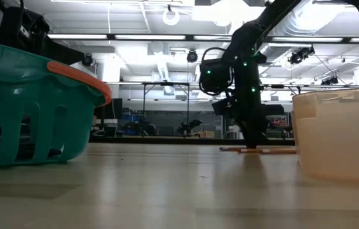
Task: Sort pens & pencils
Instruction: Put the top orange pencil into the orange bin
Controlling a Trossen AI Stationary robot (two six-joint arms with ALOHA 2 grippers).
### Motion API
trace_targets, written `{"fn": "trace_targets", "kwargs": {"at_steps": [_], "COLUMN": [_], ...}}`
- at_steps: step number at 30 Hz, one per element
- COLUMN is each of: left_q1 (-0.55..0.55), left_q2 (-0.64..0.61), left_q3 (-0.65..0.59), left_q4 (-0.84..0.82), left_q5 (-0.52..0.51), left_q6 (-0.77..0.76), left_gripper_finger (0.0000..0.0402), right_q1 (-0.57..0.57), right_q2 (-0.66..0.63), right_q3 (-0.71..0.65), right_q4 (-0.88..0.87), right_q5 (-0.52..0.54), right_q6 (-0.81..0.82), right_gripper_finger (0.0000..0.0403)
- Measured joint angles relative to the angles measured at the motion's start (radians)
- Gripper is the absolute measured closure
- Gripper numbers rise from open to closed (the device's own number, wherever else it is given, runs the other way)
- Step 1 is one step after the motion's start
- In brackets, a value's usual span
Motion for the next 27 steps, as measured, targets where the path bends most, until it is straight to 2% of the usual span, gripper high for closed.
{"fn": "trace_targets", "kwargs": {"at_steps": [8,14,19,22,27], "left_q1": [0.000,0.000,0.000,0.000,0.000], "left_q2": [0.000,0.000,0.000,0.000,0.000], "left_q3": [0.000,0.000,0.000,0.000,0.000], "left_q4": [0.000,0.000,0.000,0.000,0.000], "left_q5": [0.000,0.000,0.000,0.000,0.000], "left_q6": [0.000,0.000,0.000,0.000,0.000], "left_gripper_finger": [0.0401,0.0401,0.0401,0.0401,0.0401], "right_q1": [0.023,0.091,0.195,0.269,0.388], "right_q2": [0.006,0.005,0.003,0.001,-0.048], "right_q3": [0.177,0.369,0.499,0.534,0.514], "right_q4": [-0.117,-0.345,-0.498,-0.554,-0.533], "right_q5": [0.041,-0.098,-0.222,-0.242,-0.253], "right_q6": [0.118,0.320,0.488,0.561,0.690], "right_gripper_finger": [0.0401,0.0402,0.0402,0.0402,0.0402]}}
